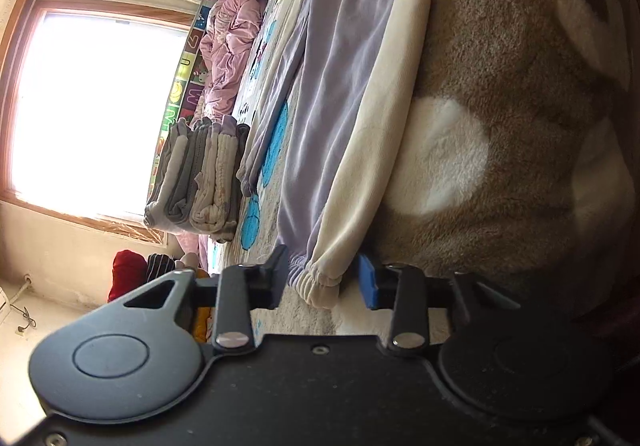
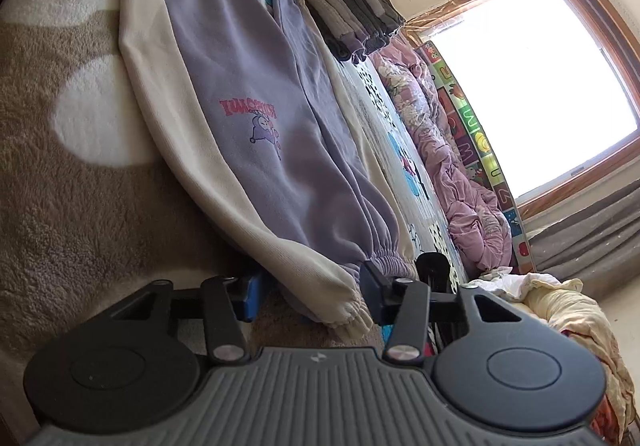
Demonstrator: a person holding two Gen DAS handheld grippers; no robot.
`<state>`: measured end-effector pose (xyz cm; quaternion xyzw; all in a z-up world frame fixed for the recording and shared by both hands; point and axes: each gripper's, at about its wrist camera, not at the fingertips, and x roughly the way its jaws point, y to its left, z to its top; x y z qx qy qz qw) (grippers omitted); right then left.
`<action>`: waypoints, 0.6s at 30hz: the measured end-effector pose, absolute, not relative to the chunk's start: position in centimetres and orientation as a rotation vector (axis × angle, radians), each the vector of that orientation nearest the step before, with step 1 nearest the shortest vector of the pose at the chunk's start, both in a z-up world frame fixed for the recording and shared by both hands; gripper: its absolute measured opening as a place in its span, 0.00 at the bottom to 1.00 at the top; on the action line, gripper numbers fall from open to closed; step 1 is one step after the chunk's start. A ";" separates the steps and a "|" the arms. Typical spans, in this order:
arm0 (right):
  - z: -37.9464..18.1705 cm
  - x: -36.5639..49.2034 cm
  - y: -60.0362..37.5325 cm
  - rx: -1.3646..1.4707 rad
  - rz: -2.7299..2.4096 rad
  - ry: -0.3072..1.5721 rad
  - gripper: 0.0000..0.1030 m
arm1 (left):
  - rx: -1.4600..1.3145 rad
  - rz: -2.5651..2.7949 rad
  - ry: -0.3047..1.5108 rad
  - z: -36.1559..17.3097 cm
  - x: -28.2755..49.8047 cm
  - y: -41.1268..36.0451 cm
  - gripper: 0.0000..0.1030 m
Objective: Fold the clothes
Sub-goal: 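Grasp one leg cuff with the left gripper while the right gripper grasps the other cuff, then fold the cuffs over toward the waistband with both grippers, then open them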
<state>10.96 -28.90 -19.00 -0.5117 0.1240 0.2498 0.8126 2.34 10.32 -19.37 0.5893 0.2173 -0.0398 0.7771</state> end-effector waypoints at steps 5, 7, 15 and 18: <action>-16.1 12.9 -31.1 -0.674 0.479 0.333 0.05 | 0.826 -0.035 0.485 -14.6 4.2 12.0 0.11; -15.1 13.7 -32.0 -0.524 0.450 0.329 0.04 | 0.719 -0.012 0.483 -13.1 6.0 12.5 0.10; -14.3 20.3 -33.7 -0.178 0.350 0.322 0.04 | 0.541 0.057 0.449 -9.3 16.3 12.8 0.09; -14.4 23.2 -33.6 -0.129 0.317 0.332 0.04 | 0.471 0.078 0.461 -8.6 20.5 13.3 0.09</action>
